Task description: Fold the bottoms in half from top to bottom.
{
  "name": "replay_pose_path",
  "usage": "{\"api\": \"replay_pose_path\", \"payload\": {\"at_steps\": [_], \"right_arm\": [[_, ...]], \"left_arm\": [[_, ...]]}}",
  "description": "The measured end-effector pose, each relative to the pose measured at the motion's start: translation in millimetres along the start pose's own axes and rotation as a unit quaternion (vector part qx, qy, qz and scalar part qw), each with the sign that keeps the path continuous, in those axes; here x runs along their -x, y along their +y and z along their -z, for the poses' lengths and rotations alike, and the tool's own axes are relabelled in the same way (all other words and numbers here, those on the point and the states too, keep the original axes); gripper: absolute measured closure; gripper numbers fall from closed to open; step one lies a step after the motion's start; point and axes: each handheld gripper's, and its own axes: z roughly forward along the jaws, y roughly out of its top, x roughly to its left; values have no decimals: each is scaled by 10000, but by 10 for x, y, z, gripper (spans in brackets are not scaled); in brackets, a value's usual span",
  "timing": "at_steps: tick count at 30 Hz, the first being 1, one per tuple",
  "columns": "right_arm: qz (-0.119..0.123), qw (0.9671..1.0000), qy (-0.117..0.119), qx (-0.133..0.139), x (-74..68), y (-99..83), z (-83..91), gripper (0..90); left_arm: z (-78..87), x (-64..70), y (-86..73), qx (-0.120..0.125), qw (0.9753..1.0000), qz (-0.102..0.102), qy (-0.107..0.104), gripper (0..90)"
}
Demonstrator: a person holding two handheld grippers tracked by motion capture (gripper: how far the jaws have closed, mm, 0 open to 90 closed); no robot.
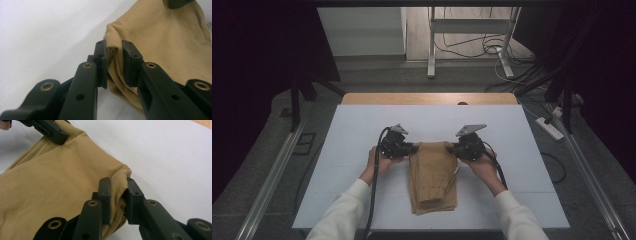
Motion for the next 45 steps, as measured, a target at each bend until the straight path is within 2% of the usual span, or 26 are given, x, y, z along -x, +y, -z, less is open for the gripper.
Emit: {"api": "replay_pose_path", "payload": {"at_steps": [15,23,33,37,45], "right_arm": [[1,9999,-81,79,68,44,-90,770],[-56,9997,-176,140,127,82,-158,772],[-177,9993,-200,261,263,223,-230,773],[-263,9991,-237,221,331,261,-285,773],[-371,9985,-350,205,491,308,-368,773]], "left_arm": [[-17,-99,62,-13,10000,-19,67,753],[-47,-199,139,7,9999,-27,109,753],[-62,-351,223,109,9997,114,166,753],[-108,-430,292,45,9997,181,187,752],[-175,-495,489,-64,9992,105,385,753]]}}
